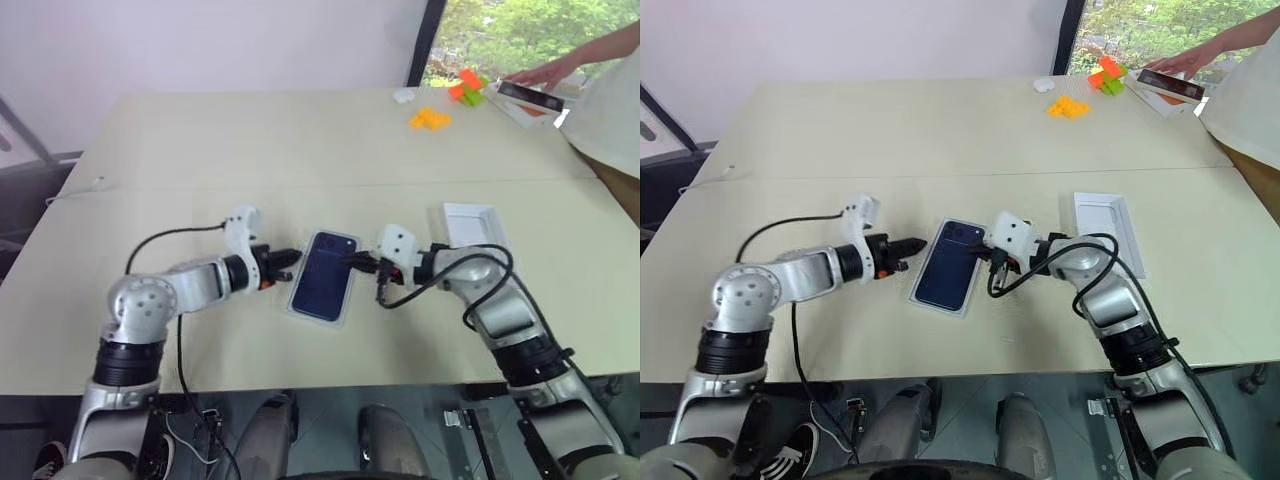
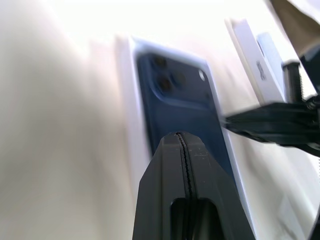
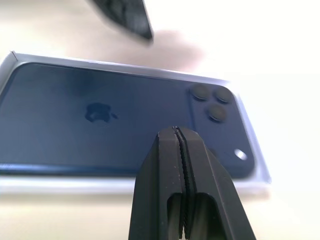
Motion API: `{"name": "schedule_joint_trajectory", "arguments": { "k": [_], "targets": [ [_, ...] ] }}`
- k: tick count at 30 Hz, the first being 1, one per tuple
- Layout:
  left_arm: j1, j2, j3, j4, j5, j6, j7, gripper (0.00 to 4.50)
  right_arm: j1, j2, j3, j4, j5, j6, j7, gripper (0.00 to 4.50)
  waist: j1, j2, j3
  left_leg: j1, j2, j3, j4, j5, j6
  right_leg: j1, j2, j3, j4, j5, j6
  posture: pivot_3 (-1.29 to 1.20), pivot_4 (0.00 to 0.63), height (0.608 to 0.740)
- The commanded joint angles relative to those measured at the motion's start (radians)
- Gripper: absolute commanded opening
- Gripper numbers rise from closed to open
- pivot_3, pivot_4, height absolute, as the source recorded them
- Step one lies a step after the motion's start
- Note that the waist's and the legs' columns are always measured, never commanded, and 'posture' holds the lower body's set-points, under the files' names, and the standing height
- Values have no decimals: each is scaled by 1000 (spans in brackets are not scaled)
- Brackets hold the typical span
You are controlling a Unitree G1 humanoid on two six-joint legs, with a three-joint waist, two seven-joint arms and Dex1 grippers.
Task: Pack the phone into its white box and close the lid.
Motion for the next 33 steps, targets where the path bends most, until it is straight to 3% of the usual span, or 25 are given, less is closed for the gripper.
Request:
{"name": "schedule_joint_trajectory", "arguments": {
  "k": [1, 4, 9, 18, 33],
  "targets": [
    [12, 65, 36, -11, 34, 25, -61, 0, -11, -68, -45, -17, 8, -11, 33, 45, -1, 0, 0, 0, 0, 0, 0, -1, -1, 0, 0, 0, 0, 0, 0, 0, 150, 740],
    [40, 68, -6, 10, 107, -1, -111, 0, 16, -136, 10, 16, -79, -111, 48, 45, 0, 0, 0, 0, 0, 2, 0, -1, -1, 0, -1, 0, -1, 0, 0, 0, 150, 740],
    [31, -20, -73, 47, 219, -43, -162, 0, 14, -130, 54, 88, -170, -192, -1, 45, 2, -1, 0, 0, 0, 6, 0, -1, -1, 1, -2, 0, -1, 0, 0, 0, 150, 740],
    [4, -145, -152, 84, 334, -15, -219, 0, 20, -80, 68, 54, -179, -166, -14, 45, 4, -1, 0, 0, 0, 7, 0, -1, 0, 1, -1, 1, -1, 0, 0, 0, 150, 740],
    [-149, -314, -234, 230, 469, -15, -366, 0, 5, -174, 2, 133, -180, -206, 20, 45, 5, -1, 0, 0, -1, 7, 2, 0, 2, 3, -2, 0, -1, 1, 1, 0, 150, 740]
  ]
}}
